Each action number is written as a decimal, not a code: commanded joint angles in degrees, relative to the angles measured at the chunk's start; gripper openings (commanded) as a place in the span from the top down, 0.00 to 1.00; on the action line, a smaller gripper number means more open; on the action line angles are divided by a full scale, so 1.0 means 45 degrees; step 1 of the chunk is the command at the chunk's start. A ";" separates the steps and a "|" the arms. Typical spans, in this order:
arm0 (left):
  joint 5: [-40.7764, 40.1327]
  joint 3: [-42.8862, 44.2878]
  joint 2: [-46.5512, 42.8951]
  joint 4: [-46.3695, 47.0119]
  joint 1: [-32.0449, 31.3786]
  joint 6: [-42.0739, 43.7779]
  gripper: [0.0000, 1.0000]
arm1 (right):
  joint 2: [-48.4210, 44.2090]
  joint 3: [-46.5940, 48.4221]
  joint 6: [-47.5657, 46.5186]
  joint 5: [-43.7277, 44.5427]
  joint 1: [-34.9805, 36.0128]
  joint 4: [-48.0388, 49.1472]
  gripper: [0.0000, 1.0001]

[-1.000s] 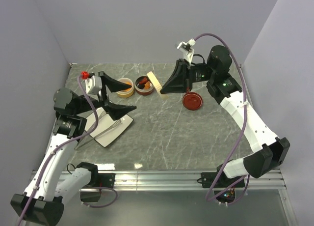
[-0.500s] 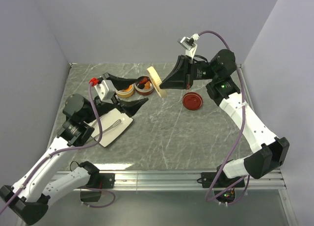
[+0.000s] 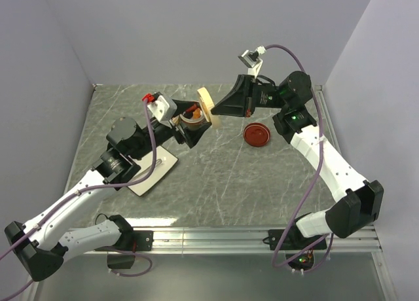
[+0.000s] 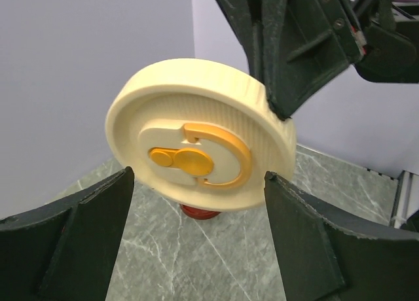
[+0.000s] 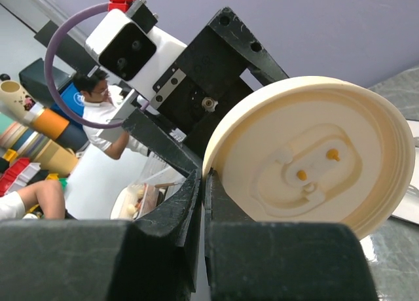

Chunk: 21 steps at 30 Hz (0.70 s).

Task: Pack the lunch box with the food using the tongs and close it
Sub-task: Pass the lid of the lunch box from the right arm to the left

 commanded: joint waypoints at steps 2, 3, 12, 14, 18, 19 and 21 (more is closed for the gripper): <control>-0.1127 0.0711 0.0069 0.0234 -0.0076 -0.0069 0.14 | -0.0577 -0.0301 0.0376 0.0292 -0.0052 0.1097 1.00; -0.1265 0.0769 0.0146 0.0214 -0.0095 -0.0089 0.14 | -0.0597 -0.0378 0.0395 0.0312 -0.0052 0.1136 1.00; -0.1305 0.0907 0.0439 0.0214 -0.0173 -0.0226 0.15 | -0.0636 -0.0477 0.0863 0.0507 -0.0052 0.1507 1.00; -0.1422 0.0848 0.0440 0.0156 -0.0192 -0.0206 0.15 | -0.0656 -0.0477 0.0903 0.0566 -0.0071 0.1586 1.00; -0.2085 0.0906 0.0440 -0.0117 -0.0193 0.0047 0.16 | -0.0694 -0.0477 0.0904 0.0508 -0.0091 0.1547 1.00; -0.2299 0.0945 0.0440 -0.0292 -0.0173 0.0125 0.16 | -0.0733 -0.0477 0.0826 0.0488 -0.0110 0.1431 1.00; -0.2632 0.0946 0.0226 -0.0430 -0.0135 0.0320 0.16 | -0.0831 -0.0496 0.0534 0.0526 -0.0207 0.1080 1.00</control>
